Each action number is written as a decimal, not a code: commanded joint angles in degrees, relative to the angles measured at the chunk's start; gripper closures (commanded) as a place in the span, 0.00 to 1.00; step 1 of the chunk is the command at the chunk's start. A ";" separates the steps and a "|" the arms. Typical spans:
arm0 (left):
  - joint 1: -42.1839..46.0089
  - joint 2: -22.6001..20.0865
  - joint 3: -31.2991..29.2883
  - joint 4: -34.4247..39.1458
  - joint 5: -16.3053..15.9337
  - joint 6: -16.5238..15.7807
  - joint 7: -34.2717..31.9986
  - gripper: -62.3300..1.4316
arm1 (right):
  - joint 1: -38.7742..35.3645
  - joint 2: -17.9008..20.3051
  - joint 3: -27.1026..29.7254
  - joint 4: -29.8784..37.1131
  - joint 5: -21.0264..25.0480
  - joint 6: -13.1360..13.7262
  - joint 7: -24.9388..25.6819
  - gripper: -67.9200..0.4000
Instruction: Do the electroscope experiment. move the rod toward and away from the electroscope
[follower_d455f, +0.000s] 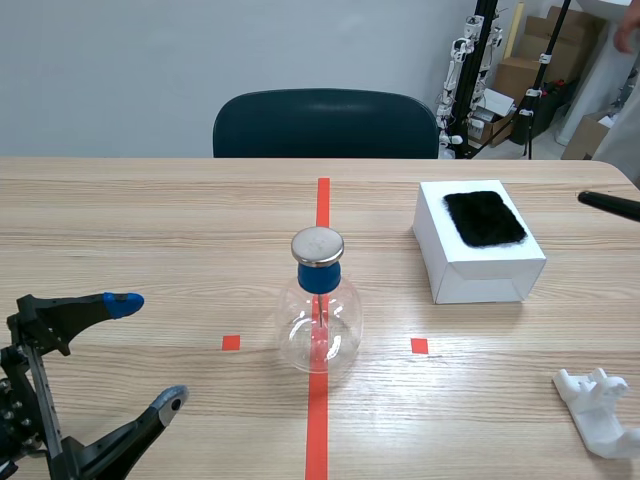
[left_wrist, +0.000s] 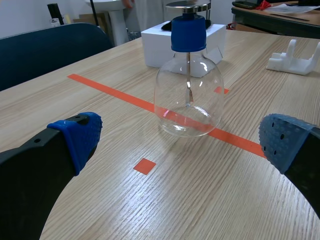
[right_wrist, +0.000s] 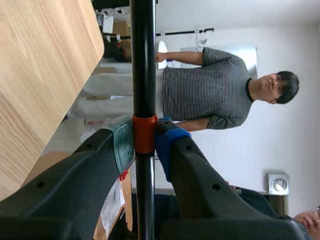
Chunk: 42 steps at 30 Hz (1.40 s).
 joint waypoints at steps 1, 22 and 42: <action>-0.17 -0.33 -0.33 0.66 -0.79 0.13 -0.79 0.00 | 0.35 0.13 1.18 0.15 1.03 -0.46 0.96 0.99; -0.15 -0.33 -0.33 0.66 -0.76 0.13 -0.79 0.00 | -2.36 -1.90 1.18 -4.79 1.27 -0.42 9.64 0.99; -0.15 -0.33 -0.33 0.66 -0.76 0.13 -0.79 0.00 | -2.34 -1.88 1.18 -4.79 1.22 -0.50 10.45 0.99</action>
